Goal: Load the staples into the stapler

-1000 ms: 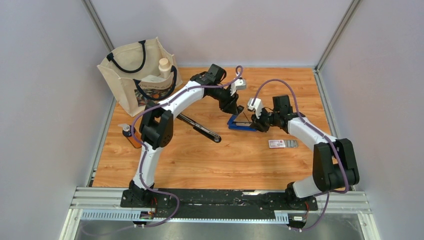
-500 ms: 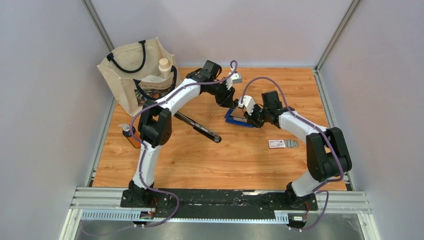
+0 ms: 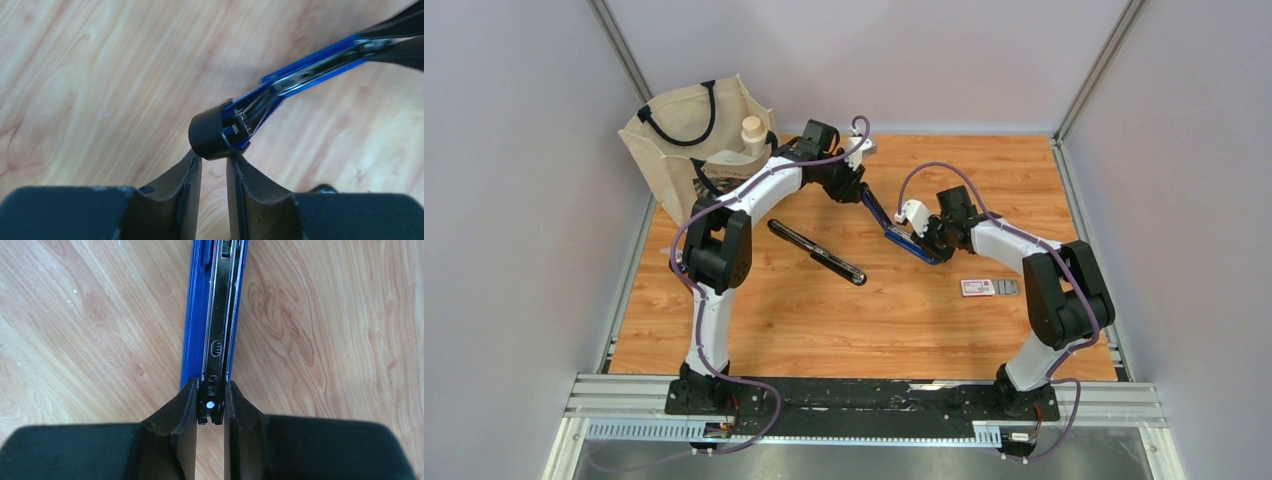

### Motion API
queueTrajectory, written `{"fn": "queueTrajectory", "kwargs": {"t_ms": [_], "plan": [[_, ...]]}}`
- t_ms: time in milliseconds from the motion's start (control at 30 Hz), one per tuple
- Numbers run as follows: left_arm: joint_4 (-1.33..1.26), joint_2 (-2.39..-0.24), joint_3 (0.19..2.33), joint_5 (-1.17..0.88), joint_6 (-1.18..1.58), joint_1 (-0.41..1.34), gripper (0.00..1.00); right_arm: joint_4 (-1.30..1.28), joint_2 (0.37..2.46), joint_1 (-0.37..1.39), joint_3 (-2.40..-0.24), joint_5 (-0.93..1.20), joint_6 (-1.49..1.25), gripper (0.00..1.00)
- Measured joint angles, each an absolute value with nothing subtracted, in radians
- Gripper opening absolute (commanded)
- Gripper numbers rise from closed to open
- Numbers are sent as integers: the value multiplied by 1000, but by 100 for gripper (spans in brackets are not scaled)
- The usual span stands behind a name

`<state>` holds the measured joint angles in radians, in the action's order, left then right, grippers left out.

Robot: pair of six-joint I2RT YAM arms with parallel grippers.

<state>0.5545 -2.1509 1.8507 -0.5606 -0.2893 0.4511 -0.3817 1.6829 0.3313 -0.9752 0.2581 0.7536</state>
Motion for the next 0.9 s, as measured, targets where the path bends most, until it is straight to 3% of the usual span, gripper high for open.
{"fn": "queueTrajectory", "kwargs": {"t_ms": [367,900], "plan": [[488,-2155,1861,-283,-277,419,0,-426,1679,360,-983,234,800,0],[425,-2103,1793,-222,-263,421,10,-458,1688,362,-1003,233,798,0]]}}
